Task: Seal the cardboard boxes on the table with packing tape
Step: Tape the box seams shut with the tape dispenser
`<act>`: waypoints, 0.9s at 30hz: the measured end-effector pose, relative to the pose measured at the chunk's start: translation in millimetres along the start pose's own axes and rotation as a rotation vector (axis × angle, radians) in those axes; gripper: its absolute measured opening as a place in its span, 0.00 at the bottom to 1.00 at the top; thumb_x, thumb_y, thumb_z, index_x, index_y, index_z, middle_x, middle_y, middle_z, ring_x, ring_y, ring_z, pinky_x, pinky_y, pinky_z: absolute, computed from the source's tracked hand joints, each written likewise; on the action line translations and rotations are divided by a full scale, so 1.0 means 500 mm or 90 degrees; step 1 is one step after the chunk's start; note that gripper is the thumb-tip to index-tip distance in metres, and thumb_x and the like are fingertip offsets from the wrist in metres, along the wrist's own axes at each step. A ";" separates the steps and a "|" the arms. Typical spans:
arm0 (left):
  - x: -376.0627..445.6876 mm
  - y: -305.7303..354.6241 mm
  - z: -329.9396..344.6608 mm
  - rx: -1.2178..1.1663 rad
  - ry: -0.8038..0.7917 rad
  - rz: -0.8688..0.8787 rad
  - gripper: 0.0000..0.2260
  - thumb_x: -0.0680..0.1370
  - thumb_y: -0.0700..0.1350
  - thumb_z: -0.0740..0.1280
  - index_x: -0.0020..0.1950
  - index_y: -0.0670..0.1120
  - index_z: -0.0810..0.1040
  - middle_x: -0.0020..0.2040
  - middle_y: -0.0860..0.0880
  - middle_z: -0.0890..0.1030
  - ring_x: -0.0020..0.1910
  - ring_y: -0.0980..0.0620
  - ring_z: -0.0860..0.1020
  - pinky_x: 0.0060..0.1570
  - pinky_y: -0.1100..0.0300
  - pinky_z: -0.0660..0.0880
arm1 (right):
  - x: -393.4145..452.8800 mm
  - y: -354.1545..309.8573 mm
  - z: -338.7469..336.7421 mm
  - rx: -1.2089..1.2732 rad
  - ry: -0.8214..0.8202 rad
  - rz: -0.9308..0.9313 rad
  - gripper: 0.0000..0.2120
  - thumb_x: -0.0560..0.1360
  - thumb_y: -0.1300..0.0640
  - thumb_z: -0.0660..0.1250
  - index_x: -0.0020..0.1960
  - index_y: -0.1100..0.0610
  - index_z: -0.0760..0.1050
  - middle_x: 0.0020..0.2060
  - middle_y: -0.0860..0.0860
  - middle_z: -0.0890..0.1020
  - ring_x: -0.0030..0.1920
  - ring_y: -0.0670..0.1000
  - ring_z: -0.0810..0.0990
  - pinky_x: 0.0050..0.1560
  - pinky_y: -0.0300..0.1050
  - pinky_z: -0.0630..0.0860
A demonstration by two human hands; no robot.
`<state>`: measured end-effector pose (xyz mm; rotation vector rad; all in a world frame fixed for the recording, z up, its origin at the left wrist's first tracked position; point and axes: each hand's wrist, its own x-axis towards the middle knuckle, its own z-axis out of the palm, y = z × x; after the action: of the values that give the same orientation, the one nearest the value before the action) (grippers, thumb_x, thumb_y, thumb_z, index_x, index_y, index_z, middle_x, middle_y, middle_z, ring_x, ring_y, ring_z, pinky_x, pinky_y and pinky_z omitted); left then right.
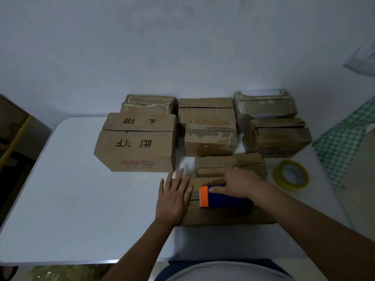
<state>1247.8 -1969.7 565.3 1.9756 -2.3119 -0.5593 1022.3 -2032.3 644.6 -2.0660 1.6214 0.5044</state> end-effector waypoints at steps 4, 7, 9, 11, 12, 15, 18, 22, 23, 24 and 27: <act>0.011 -0.018 0.002 0.021 0.002 0.037 0.29 0.80 0.63 0.35 0.79 0.58 0.54 0.81 0.54 0.53 0.80 0.51 0.45 0.77 0.49 0.41 | -0.009 0.016 -0.017 0.042 -0.044 0.011 0.30 0.64 0.21 0.58 0.36 0.48 0.72 0.33 0.46 0.77 0.34 0.46 0.77 0.31 0.42 0.68; 0.012 -0.019 -0.001 0.007 0.003 0.060 0.28 0.82 0.64 0.39 0.78 0.55 0.59 0.79 0.52 0.60 0.80 0.49 0.51 0.77 0.46 0.45 | -0.037 0.058 -0.015 0.049 -0.030 0.039 0.32 0.64 0.21 0.58 0.34 0.50 0.74 0.31 0.47 0.77 0.31 0.46 0.76 0.30 0.43 0.67; 0.010 -0.017 -0.008 0.012 0.012 0.077 0.31 0.80 0.64 0.39 0.77 0.54 0.62 0.78 0.51 0.62 0.79 0.48 0.53 0.77 0.46 0.47 | -0.063 0.094 -0.014 0.063 -0.038 0.061 0.33 0.65 0.22 0.58 0.34 0.52 0.75 0.30 0.49 0.77 0.30 0.47 0.75 0.31 0.42 0.67; 0.009 -0.012 -0.018 0.026 0.022 0.091 0.34 0.79 0.65 0.35 0.78 0.52 0.62 0.78 0.50 0.62 0.79 0.47 0.54 0.77 0.44 0.47 | -0.080 0.114 -0.014 0.061 -0.038 0.071 0.34 0.66 0.22 0.57 0.34 0.53 0.75 0.30 0.49 0.77 0.30 0.47 0.75 0.31 0.42 0.68; 0.009 -0.010 -0.025 0.048 0.024 0.097 0.37 0.78 0.66 0.32 0.78 0.52 0.61 0.79 0.49 0.60 0.80 0.46 0.53 0.77 0.44 0.46 | -0.083 0.115 -0.012 0.053 -0.030 0.072 0.34 0.67 0.22 0.56 0.34 0.54 0.75 0.31 0.50 0.77 0.31 0.48 0.75 0.31 0.43 0.68; 0.013 0.000 -0.040 0.100 0.009 0.127 0.37 0.76 0.70 0.33 0.81 0.52 0.47 0.81 0.49 0.43 0.80 0.47 0.40 0.77 0.44 0.39 | -0.077 0.096 -0.002 0.019 0.008 0.072 0.32 0.68 0.23 0.57 0.34 0.53 0.73 0.32 0.50 0.77 0.31 0.48 0.75 0.29 0.44 0.66; 0.017 0.024 -0.037 0.078 -0.117 0.279 0.48 0.71 0.79 0.47 0.80 0.51 0.37 0.79 0.47 0.32 0.78 0.47 0.32 0.76 0.43 0.36 | -0.070 0.088 0.000 0.019 0.034 0.067 0.30 0.69 0.24 0.58 0.33 0.52 0.73 0.31 0.49 0.76 0.31 0.48 0.75 0.29 0.44 0.65; 0.030 0.035 -0.029 0.161 -0.145 0.345 0.55 0.66 0.80 0.55 0.79 0.51 0.33 0.80 0.43 0.34 0.78 0.42 0.33 0.74 0.43 0.32 | -0.065 0.088 0.002 0.012 0.033 0.059 0.29 0.68 0.24 0.58 0.32 0.51 0.72 0.30 0.48 0.75 0.31 0.47 0.73 0.29 0.43 0.64; 0.031 0.033 -0.028 0.156 -0.139 0.343 0.55 0.66 0.80 0.56 0.80 0.51 0.35 0.81 0.44 0.38 0.79 0.43 0.36 0.75 0.43 0.34 | -0.064 0.091 0.003 0.014 0.032 0.052 0.29 0.68 0.24 0.58 0.32 0.51 0.72 0.30 0.48 0.75 0.31 0.47 0.73 0.29 0.43 0.64; 0.030 0.029 -0.027 0.147 -0.135 0.341 0.55 0.66 0.80 0.57 0.80 0.51 0.37 0.81 0.44 0.41 0.79 0.44 0.39 0.76 0.42 0.36 | -0.065 0.095 0.002 0.018 0.029 0.043 0.30 0.67 0.23 0.58 0.32 0.50 0.72 0.31 0.48 0.75 0.31 0.47 0.74 0.29 0.43 0.64; 0.029 0.020 -0.023 0.128 -0.129 0.340 0.55 0.67 0.80 0.59 0.81 0.51 0.40 0.81 0.44 0.47 0.80 0.44 0.43 0.77 0.40 0.41 | -0.074 0.116 -0.010 0.038 0.003 0.017 0.32 0.66 0.22 0.57 0.34 0.51 0.74 0.32 0.49 0.78 0.33 0.48 0.76 0.30 0.43 0.67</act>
<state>1238.6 -1985.2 576.5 1.3057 -2.9597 -0.5107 957.1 -2017.0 661.6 -2.0061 1.6481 0.4551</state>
